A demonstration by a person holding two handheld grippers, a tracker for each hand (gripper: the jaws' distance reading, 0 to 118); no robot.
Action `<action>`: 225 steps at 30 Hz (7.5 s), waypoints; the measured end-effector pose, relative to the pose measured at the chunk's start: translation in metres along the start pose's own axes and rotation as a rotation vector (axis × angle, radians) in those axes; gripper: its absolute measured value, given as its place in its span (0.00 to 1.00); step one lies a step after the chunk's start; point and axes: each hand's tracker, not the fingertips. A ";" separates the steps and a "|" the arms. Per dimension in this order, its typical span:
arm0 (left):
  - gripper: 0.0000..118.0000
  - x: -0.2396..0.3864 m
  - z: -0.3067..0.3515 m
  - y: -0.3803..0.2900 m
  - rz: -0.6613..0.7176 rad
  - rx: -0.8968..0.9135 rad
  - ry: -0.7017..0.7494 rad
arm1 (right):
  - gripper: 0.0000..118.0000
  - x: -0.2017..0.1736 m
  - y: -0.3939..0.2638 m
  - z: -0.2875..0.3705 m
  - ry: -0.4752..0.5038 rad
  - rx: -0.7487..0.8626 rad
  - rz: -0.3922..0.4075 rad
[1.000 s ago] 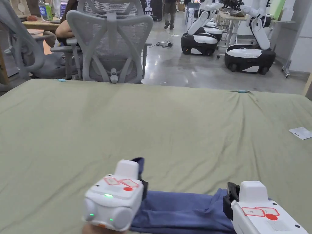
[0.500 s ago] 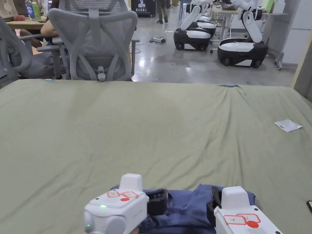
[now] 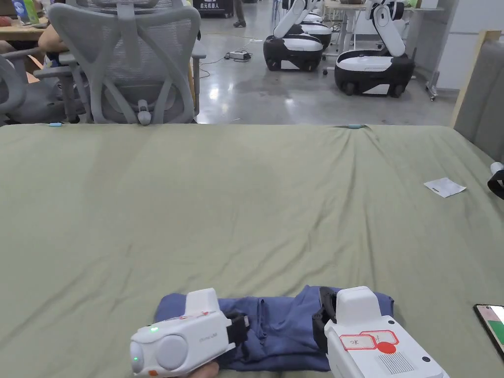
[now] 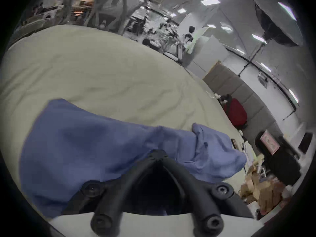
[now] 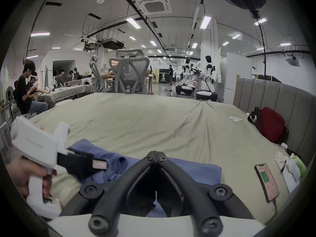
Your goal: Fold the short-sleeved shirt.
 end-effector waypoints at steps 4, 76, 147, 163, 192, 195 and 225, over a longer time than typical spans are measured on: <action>0.00 0.014 -0.003 -0.004 -0.032 0.014 0.025 | 0.00 0.002 0.000 0.003 -0.003 0.006 -0.002; 0.82 0.082 0.037 0.026 -0.206 0.148 -0.007 | 0.00 0.075 0.002 0.022 -0.022 -0.080 -0.095; 0.34 -0.423 0.254 0.166 0.222 0.028 0.179 | 0.00 -0.377 0.085 -0.157 0.472 -0.174 0.106; 0.00 -0.334 0.310 0.153 -0.006 0.231 0.579 | 0.00 -0.306 0.096 -0.132 0.377 -0.133 0.065; 0.00 0.084 0.175 0.128 -0.420 0.635 0.342 | 0.00 0.047 0.143 0.009 -0.141 0.175 0.022; 0.00 0.084 0.177 0.128 -0.418 0.648 0.360 | 0.00 0.049 0.143 0.012 -0.135 0.183 -0.010; 1.00 0.083 0.195 0.125 -0.476 0.702 0.386 | 1.00 0.035 0.153 0.025 -0.127 0.268 -0.021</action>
